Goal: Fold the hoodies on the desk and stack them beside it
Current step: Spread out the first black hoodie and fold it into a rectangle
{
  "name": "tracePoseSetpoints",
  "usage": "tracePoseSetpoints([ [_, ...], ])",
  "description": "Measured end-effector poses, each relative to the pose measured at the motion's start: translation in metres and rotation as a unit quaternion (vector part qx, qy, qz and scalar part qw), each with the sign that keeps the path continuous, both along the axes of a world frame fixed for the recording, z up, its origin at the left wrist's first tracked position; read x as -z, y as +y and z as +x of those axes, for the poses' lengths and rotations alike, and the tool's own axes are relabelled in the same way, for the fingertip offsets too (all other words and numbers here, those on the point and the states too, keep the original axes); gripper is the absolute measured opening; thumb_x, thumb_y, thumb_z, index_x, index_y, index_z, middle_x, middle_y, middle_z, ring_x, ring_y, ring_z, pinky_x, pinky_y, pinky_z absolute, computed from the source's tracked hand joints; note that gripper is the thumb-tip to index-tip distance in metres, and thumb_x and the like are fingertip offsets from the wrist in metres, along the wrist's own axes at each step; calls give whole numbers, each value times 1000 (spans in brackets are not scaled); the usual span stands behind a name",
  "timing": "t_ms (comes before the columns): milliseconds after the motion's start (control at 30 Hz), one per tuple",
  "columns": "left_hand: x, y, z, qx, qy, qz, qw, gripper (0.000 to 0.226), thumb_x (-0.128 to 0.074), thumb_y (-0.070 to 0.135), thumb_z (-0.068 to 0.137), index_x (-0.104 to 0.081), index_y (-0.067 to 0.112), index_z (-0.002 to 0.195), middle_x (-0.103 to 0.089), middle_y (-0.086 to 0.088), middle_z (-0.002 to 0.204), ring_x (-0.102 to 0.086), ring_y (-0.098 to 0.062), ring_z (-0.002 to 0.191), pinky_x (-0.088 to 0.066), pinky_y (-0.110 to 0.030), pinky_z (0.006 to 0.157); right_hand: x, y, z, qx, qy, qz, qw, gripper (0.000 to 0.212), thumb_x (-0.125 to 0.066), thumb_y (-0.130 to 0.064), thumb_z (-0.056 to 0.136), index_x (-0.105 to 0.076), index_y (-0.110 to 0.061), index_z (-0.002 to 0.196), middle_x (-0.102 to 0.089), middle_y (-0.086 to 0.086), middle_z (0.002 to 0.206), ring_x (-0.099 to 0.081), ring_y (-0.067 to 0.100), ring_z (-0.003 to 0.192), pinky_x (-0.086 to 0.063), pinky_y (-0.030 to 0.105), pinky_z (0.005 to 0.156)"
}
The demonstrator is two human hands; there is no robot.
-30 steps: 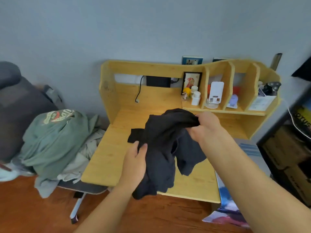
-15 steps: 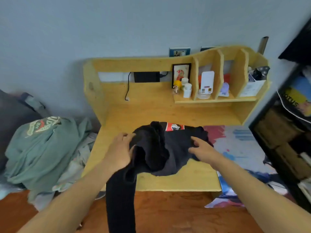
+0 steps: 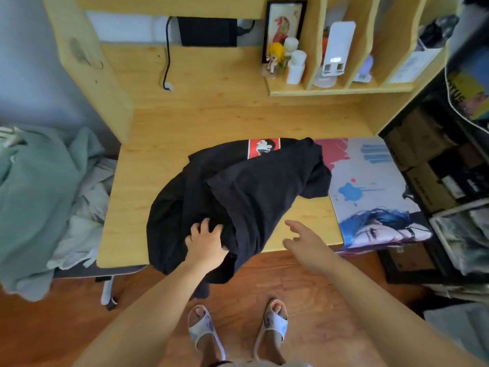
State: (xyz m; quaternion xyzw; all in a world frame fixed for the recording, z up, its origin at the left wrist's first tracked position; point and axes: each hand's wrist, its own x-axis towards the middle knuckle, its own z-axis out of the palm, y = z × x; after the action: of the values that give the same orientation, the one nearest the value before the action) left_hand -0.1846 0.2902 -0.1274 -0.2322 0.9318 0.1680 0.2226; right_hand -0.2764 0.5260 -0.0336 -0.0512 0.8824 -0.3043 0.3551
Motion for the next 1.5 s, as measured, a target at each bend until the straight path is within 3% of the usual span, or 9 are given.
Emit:
tracePoseSetpoints([
  [100, -32, 1, 0, -205, 143, 187, 950, 47, -39, 8, 102, -47, 23, 145, -62, -4, 124, -62, -26, 106, -51, -40, 80, -12, -12, 13, 0, -13, -26, 1000, 57, -53, -26, 100, -35, -33, 153, -42, -3, 154, -56, 8, 96, -48, 27, 82],
  [300, -161, -2, 5, -268, 311, 343, 845, 27, -37, 3, 104, -55, 23, 104, -63, -9, 87, -50, -28, 61, -38, -34, 56, -46, -71, 5, -21, 86, -122, 989, 79, -63, -33, 89, -24, -31, 157, -34, -5, 157, -36, 17, 143, -37, 40, 115],
  [633, -224, -42, 14, 18, 200, 222, 954, 50, -57, 1, 93, -45, 42, 119, -64, 5, 105, -65, -18, 89, -55, -47, 81, -87, -153, -74, 3, -178, -194, 965, 46, -67, -43, 87, -62, -28, 130, -71, 2, 124, -69, 20, 108, -57, 38, 87],
  [767, -219, -41, 21, 59, 187, 220, 956, 53, -52, -4, 94, -52, 41, 122, -52, 18, 118, -53, 3, 101, -43, -13, 83, -81, -167, -67, -137, 22, 10, 990, 98, -65, -78, 70, -34, -39, 154, -45, -1, 153, -39, 30, 142, -31, 51, 117],
  [867, -213, -35, 26, 81, 201, 218, 951, 58, -48, -12, 87, -61, 39, 112, -48, 18, 111, -49, 3, 98, -41, -16, 81, -61, -165, -53, -306, 120, 129, 935, 69, -64, -46, 90, -39, -33, 152, -50, 3, 150, -46, 31, 135, -42, 46, 109],
  [1133, -125, -99, 78, -137, 228, -16, 964, 44, -55, -13, 83, -68, 15, 115, -53, -2, 112, -58, -26, 97, -41, -32, 78, -61, 5, -81, 232, 265, 80, 933, 34, -41, -20, 100, -54, 3, 123, -61, 28, 109, -58, 41, 99, -42, 43, 81],
  [1267, -101, -92, 85, -362, 257, 70, 893, 20, -58, 7, 92, -68, 11, 109, -66, -8, 100, -62, -26, 80, -52, -39, 69, -44, 77, -41, 343, 245, 81, 903, 56, -40, -32, 94, -57, 16, 116, -58, 39, 114, -56, 51, 108, -43, 50, 92],
  [1400, -91, -56, 70, -636, 245, 444, 582, 30, -48, -4, 103, -57, 7, 129, -63, -14, 122, -67, -34, 98, -60, -45, 80, 3, 94, 0, 410, 134, 27, 902, 8, -60, -2, 86, -60, -6, 93, -61, 15, 80, -61, 38, 86, -51, 49, 84],
  [1500, -88, -40, 73, -581, 283, 392, 655, 33, -50, -11, 99, -63, 13, 118, -64, -13, 119, -65, -32, 104, -60, -40, 75, 31, 109, 19, 345, 109, 2, 932, 47, -44, 17, 78, -62, -19, 103, -66, 9, 105, -60, 31, 97, -49, 36, 84],
])
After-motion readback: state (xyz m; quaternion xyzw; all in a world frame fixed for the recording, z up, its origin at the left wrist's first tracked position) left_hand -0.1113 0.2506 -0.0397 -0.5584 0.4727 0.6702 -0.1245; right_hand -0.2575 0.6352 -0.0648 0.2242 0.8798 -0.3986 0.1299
